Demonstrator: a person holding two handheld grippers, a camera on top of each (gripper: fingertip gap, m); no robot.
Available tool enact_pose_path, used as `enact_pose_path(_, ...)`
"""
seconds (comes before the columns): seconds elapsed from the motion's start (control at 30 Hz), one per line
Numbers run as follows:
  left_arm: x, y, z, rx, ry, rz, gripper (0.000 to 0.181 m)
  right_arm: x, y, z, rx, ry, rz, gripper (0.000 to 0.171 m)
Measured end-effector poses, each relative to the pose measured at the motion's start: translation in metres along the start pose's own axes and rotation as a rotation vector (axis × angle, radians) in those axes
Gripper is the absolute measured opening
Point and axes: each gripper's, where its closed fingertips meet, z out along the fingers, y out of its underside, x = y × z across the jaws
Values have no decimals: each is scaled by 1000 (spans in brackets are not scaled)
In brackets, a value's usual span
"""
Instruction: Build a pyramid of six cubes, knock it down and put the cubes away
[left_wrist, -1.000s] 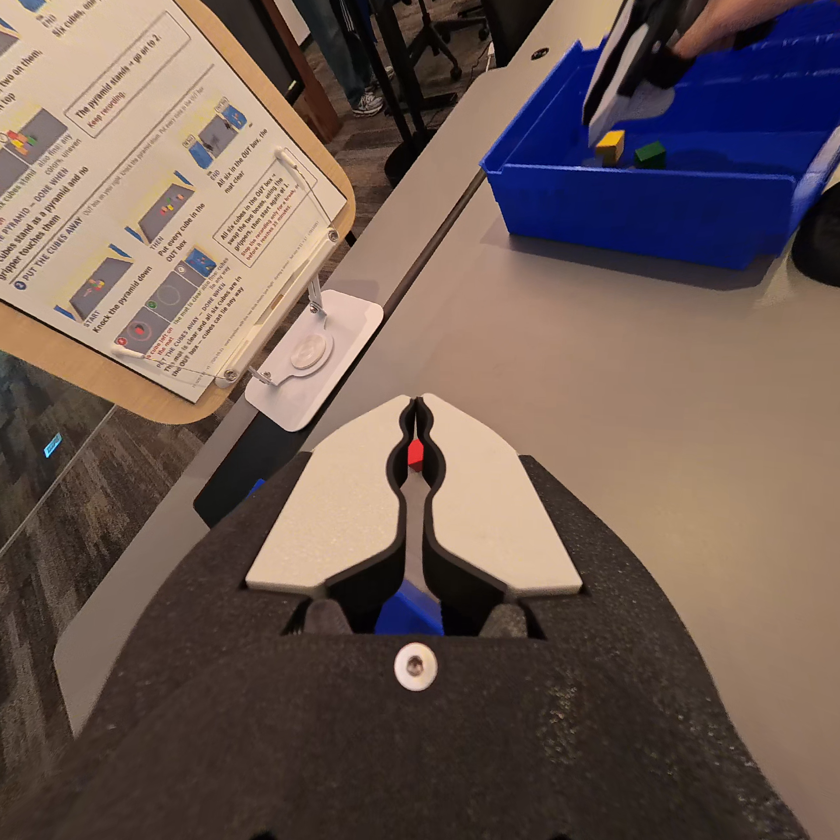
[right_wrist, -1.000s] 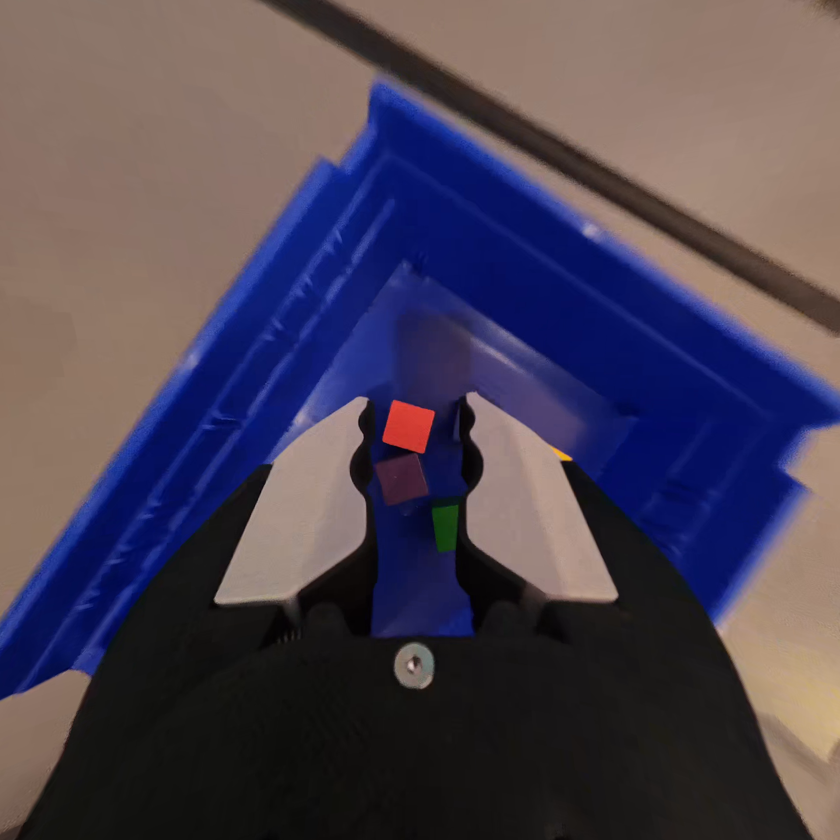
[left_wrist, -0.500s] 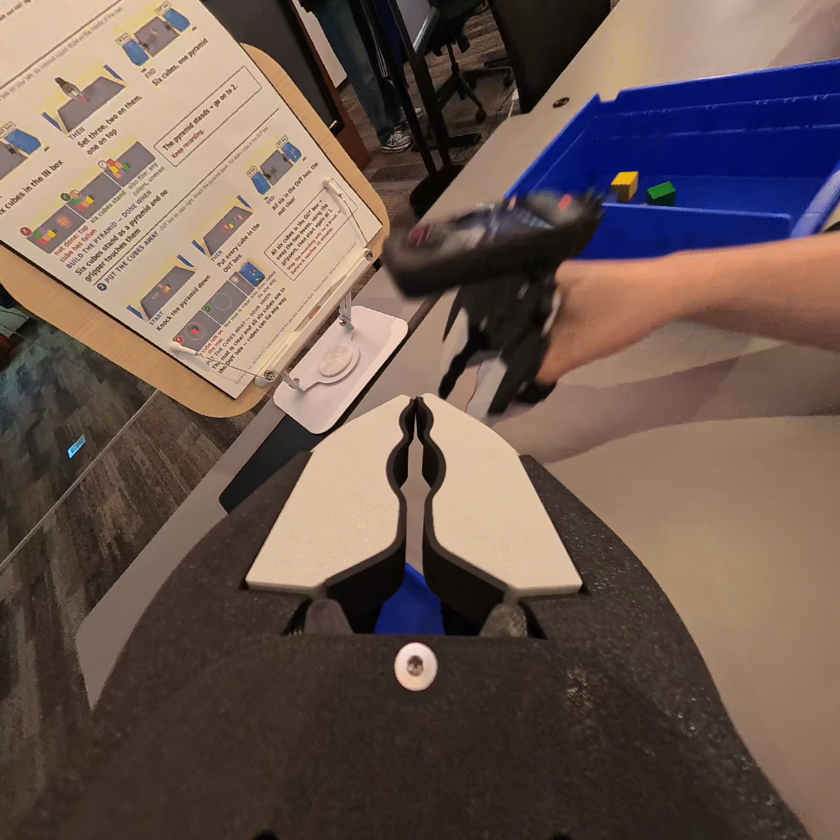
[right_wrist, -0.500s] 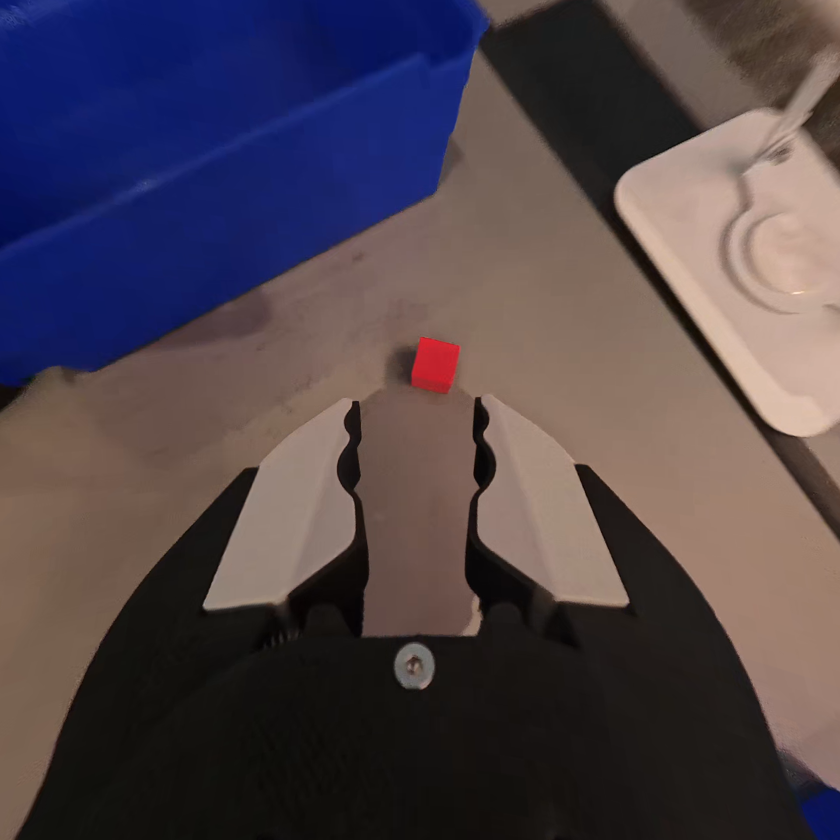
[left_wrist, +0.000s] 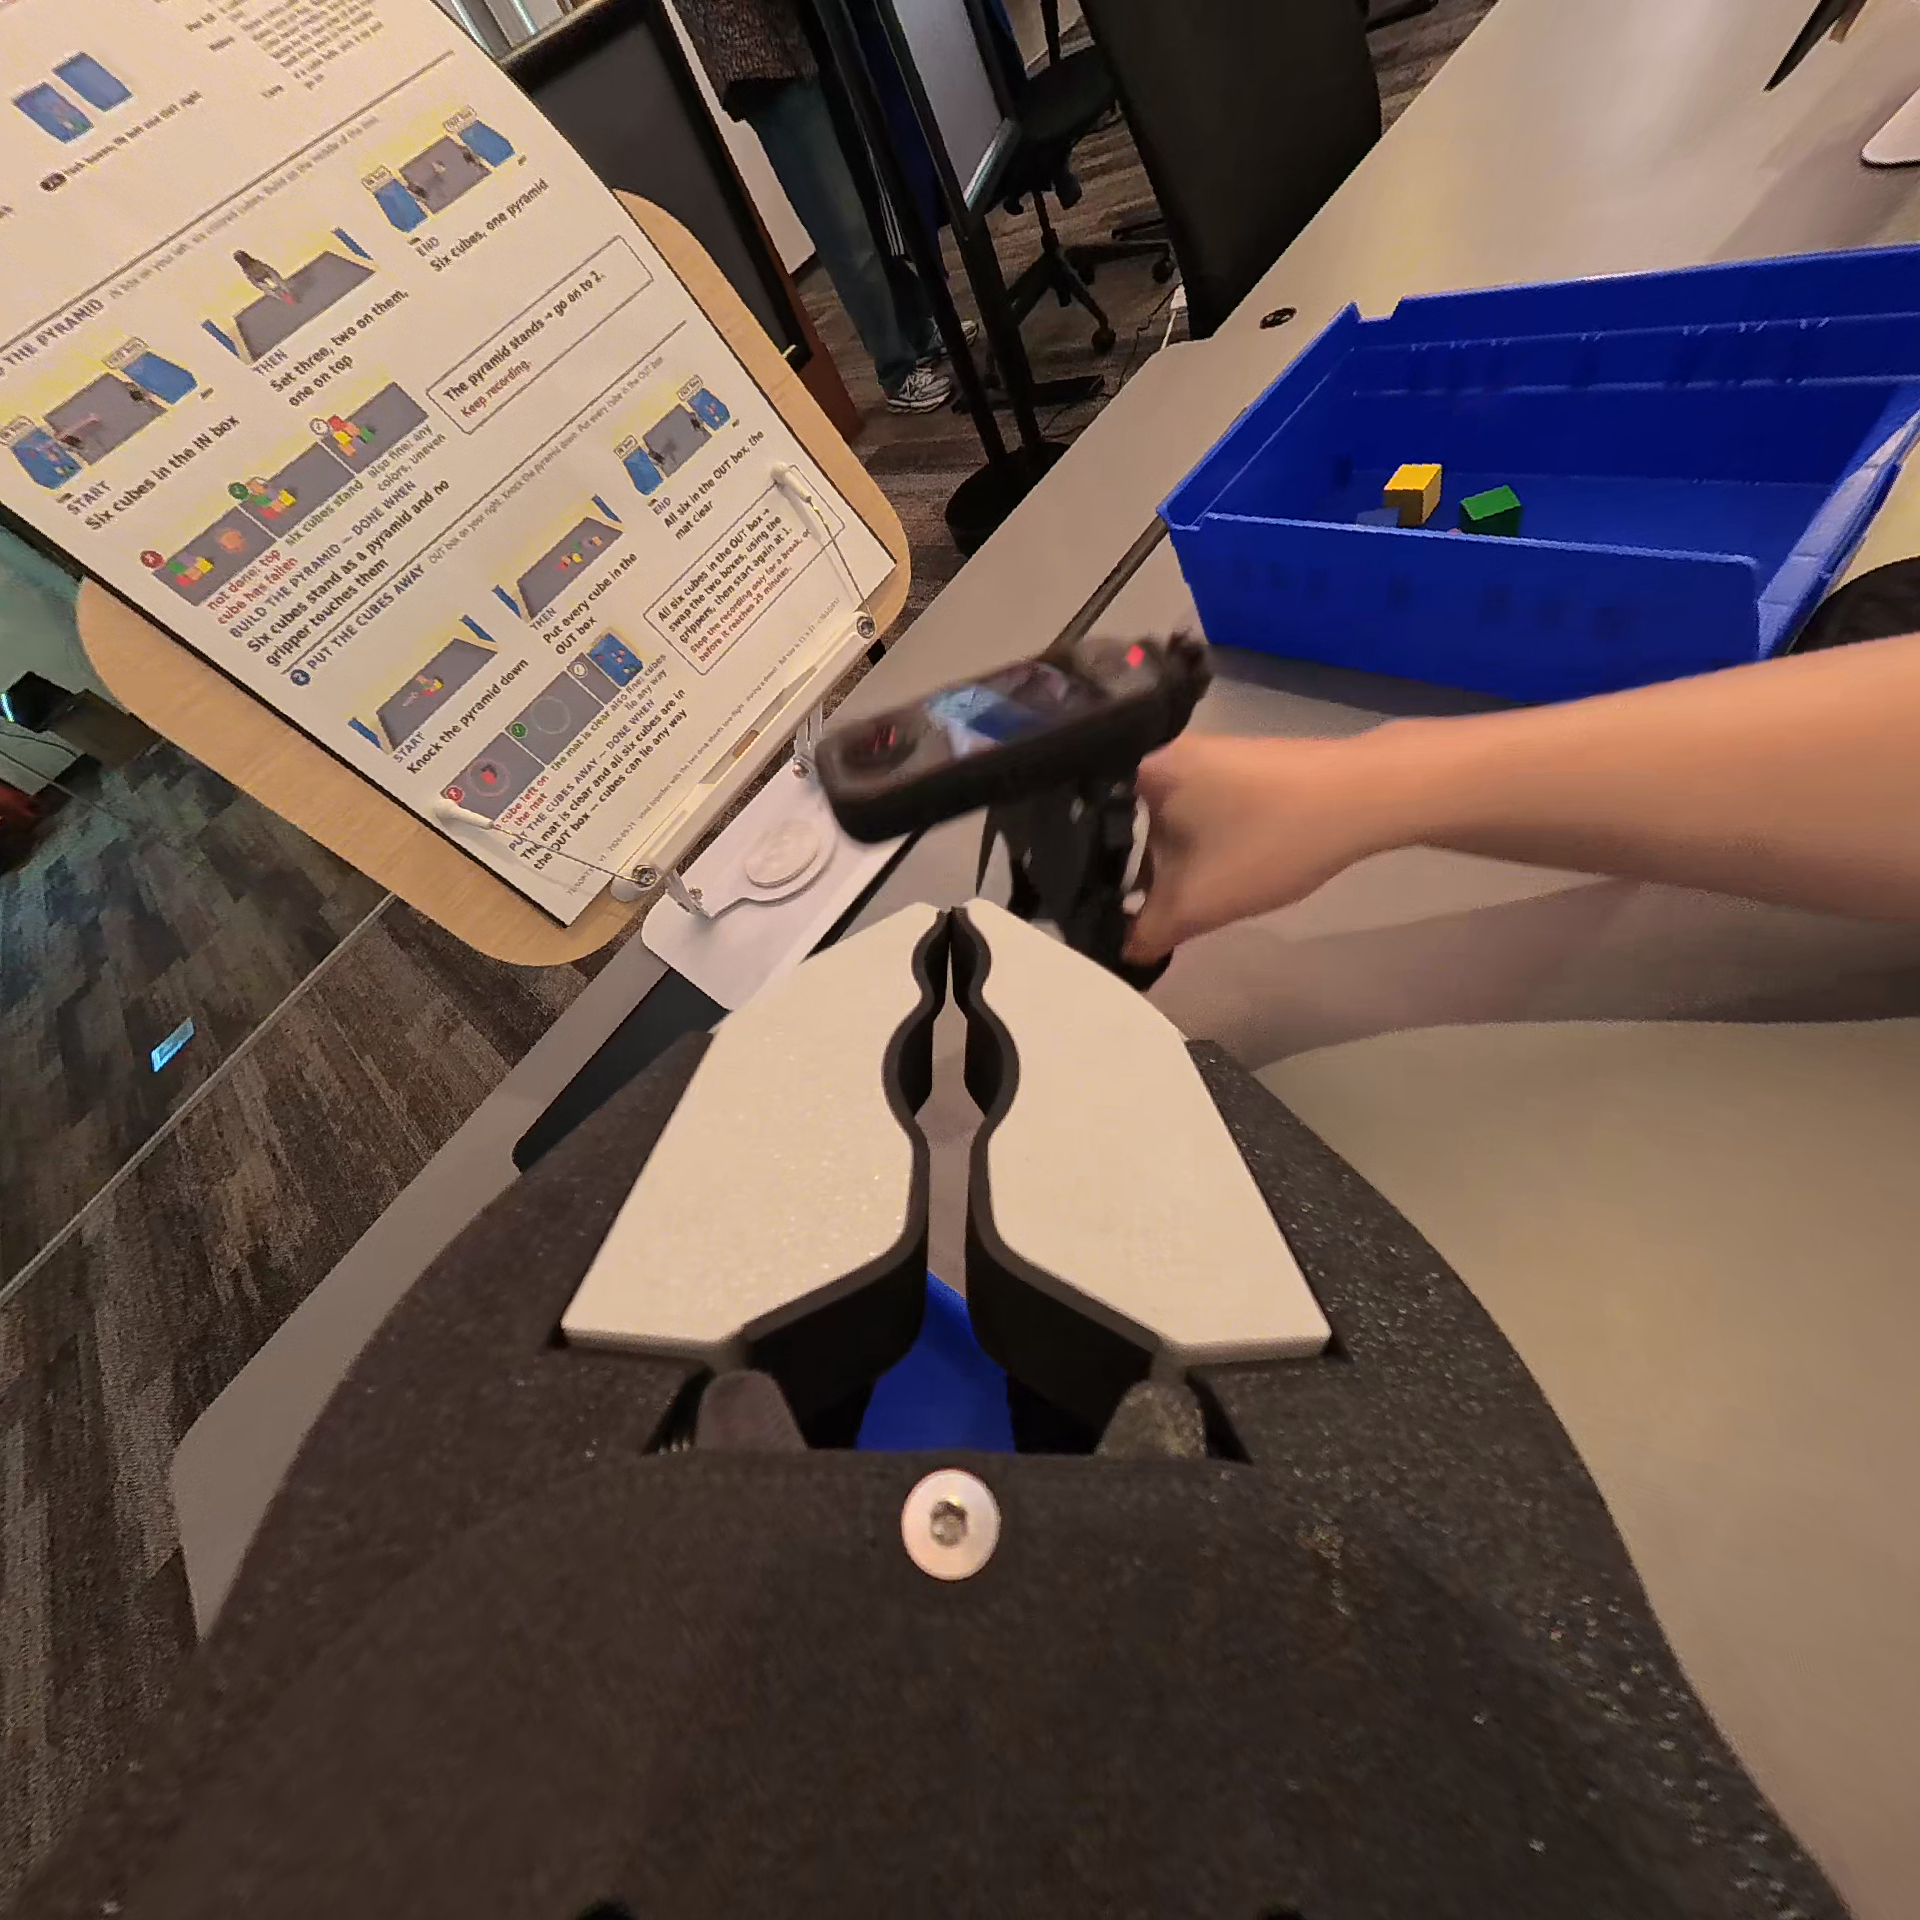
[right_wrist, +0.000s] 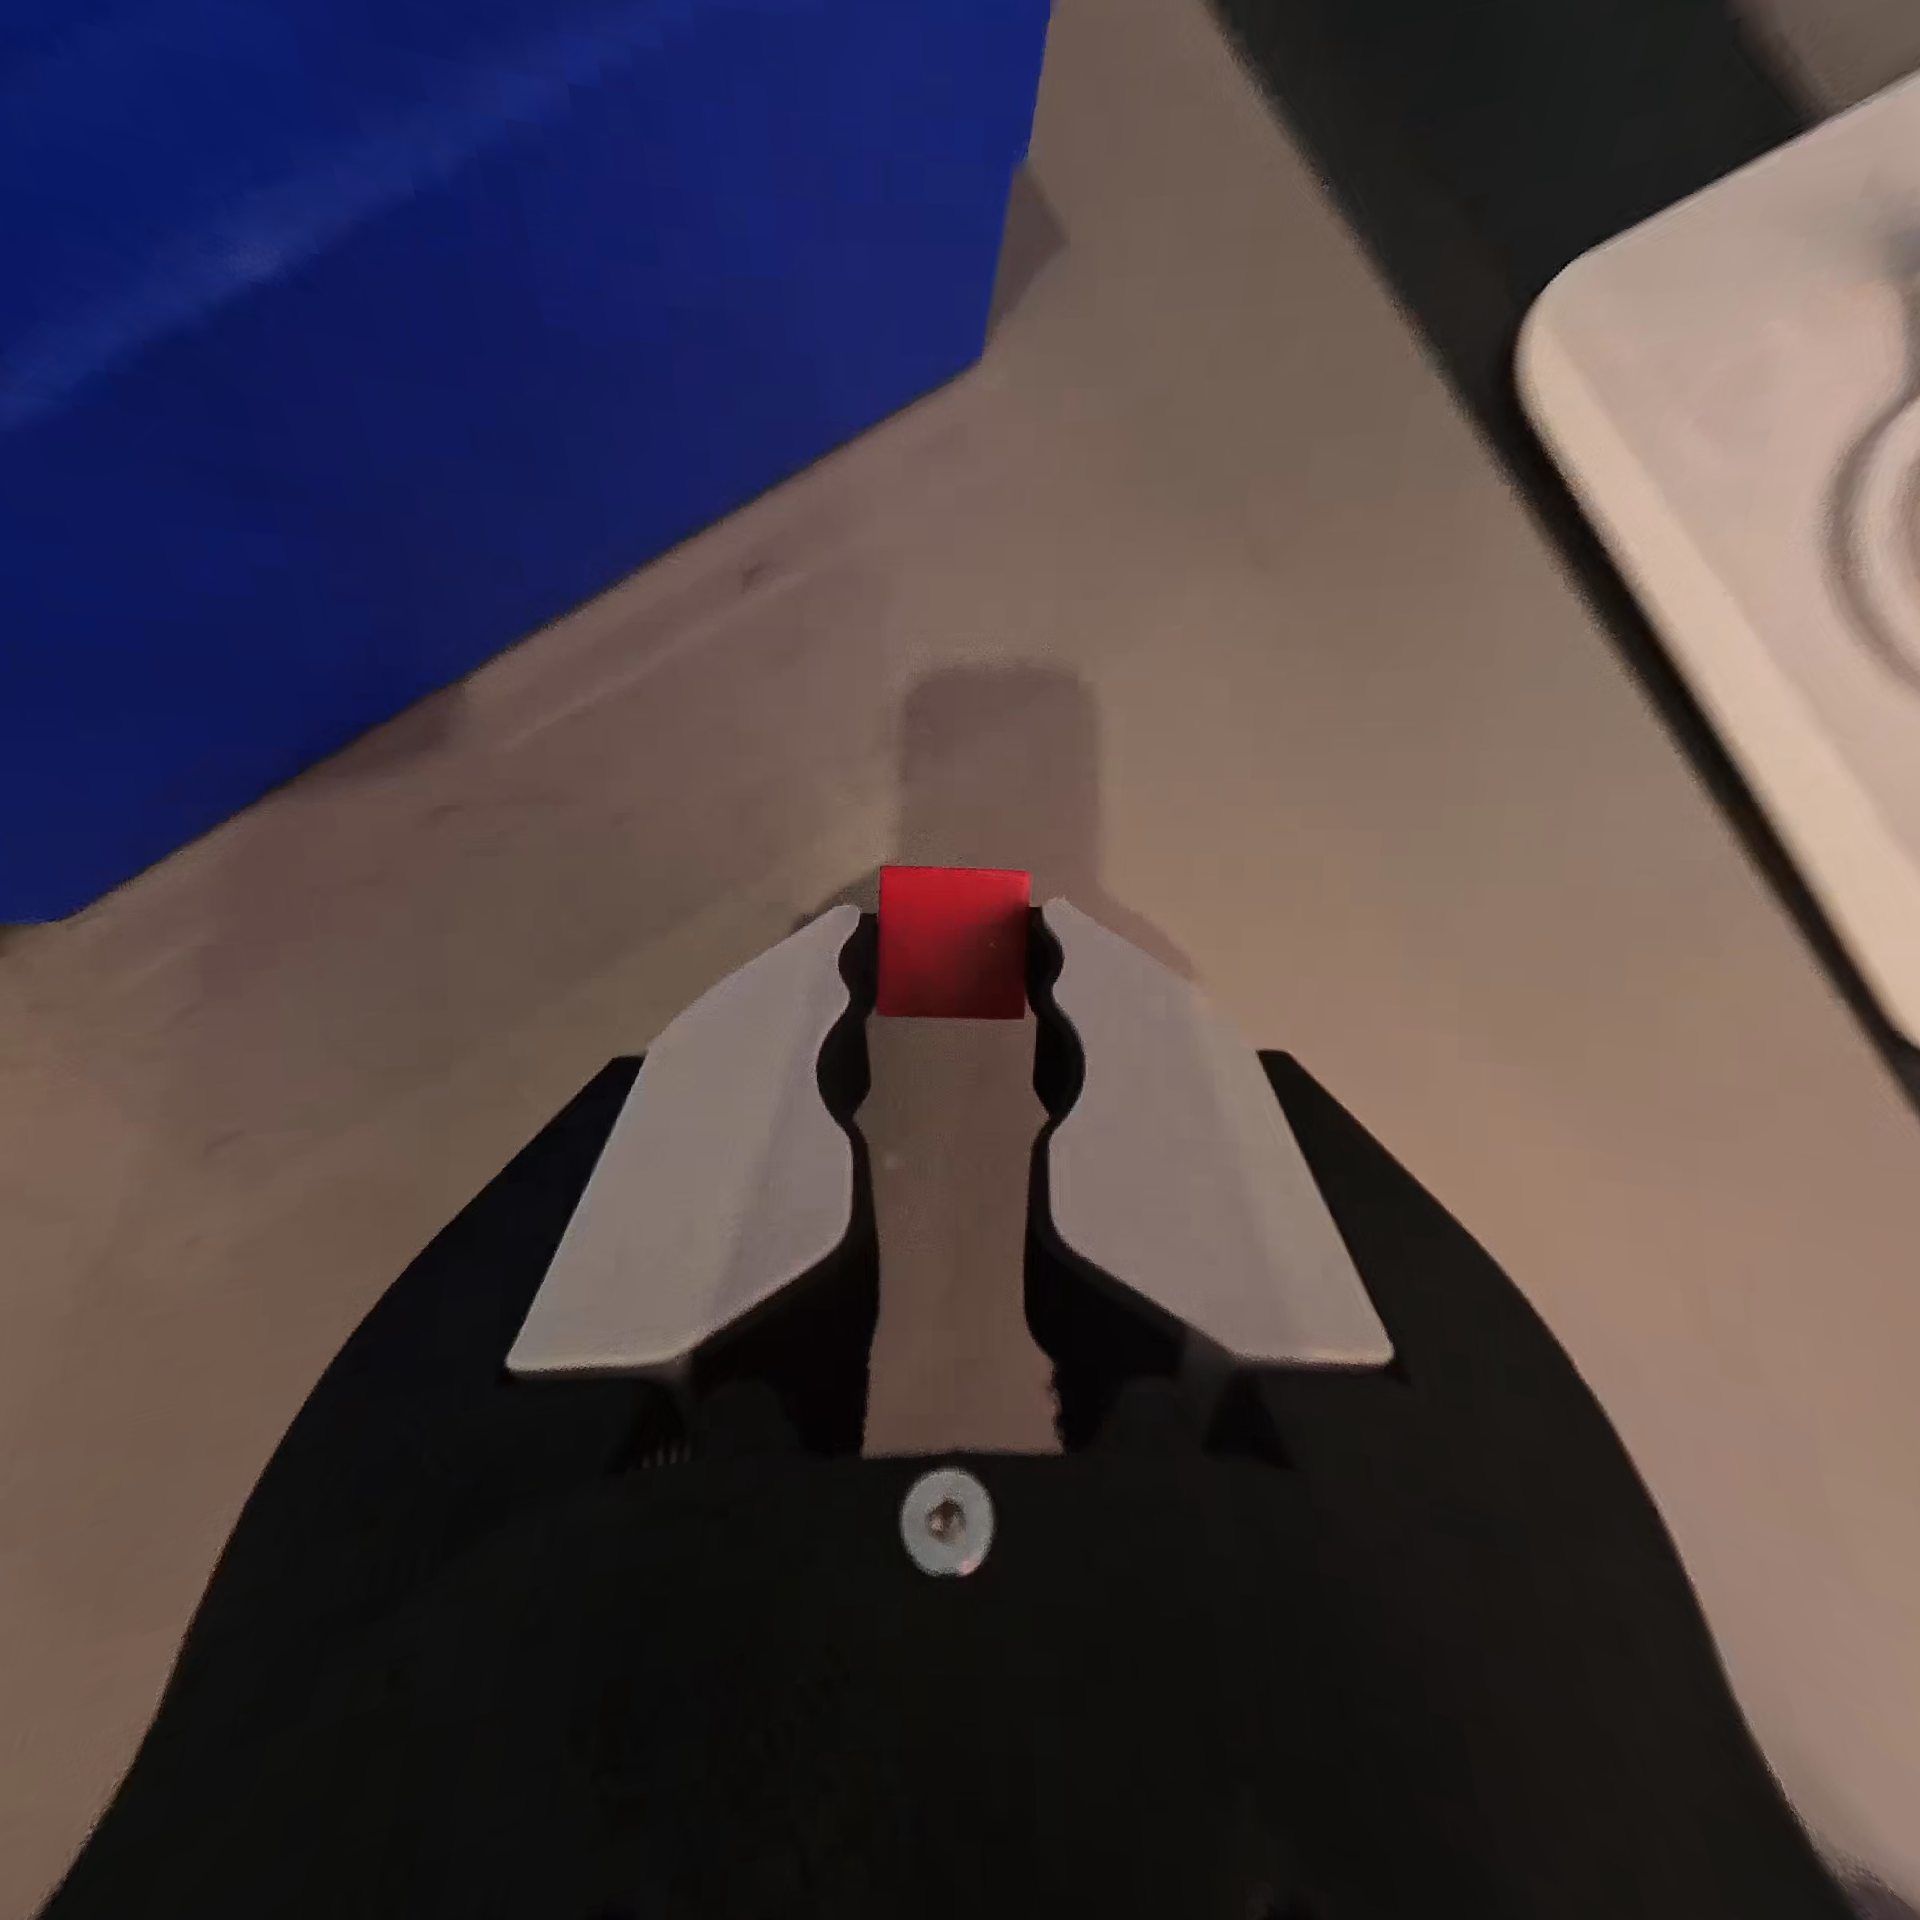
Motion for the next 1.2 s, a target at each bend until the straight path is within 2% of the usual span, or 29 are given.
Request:
enact_pose_path(0.1, 1, -3, -3, 10, -6, 5, 0, 8, -16, -78, 147, 55, -30, 29)
enact_pose_path(0.2, 2, -4, -2, 10, -7, 10, 0, 35, 0, -173, 240, 193, -29, 28)
enact_pose_path(0.3, 6, -3, 3, 1, 7, 15, 0, 73, 61, -243, 164, 327, 54, 28)
enact_pose_path(0.37, 8, -2, 7, -12, 12, 23, 0, 101, 114, -266, 106, 363, 179, 28)
enact_pose_path(0.47, 13, 0, 14, -31, 22, 32, 0, 130, 188, -260, 4, 254, 348, 29)
enact_pose_path(0.57, 15, 4, 19, -54, 27, 40, 0, 127, 239, -231, -115, 71, 220, 30)
enact_pose_path(0.67, 15, 6, 23, -63, 28, 37, 0, 116, 275, -206, -272, -31, 137, 30)
enact_pose_path(0.8, 14, 10, 26, -81, 21, 36, 0, 118, 279, -189, -271, -62, 91, 29)
enact_pose_path(0.9, 12, 10, 25, -81, 19, 30, 0, 118, 292, -185, -329, -70, 101, 30)
enact_pose_path(1.03, 11, 8, 22, -69, 13, 30, 0, 115, 295, -179, -308, -116, 155, 30)
enact_pose_path(1.13, 10, 8, 19, -67, 8, 32, 0, 111, 296, -186, -299, -155, 241, 36)
enact_pose_path(1.2, 8, 8, 17, -65, 2, 31, 0, 113, 289, -200, -251, -119, 235, 39)
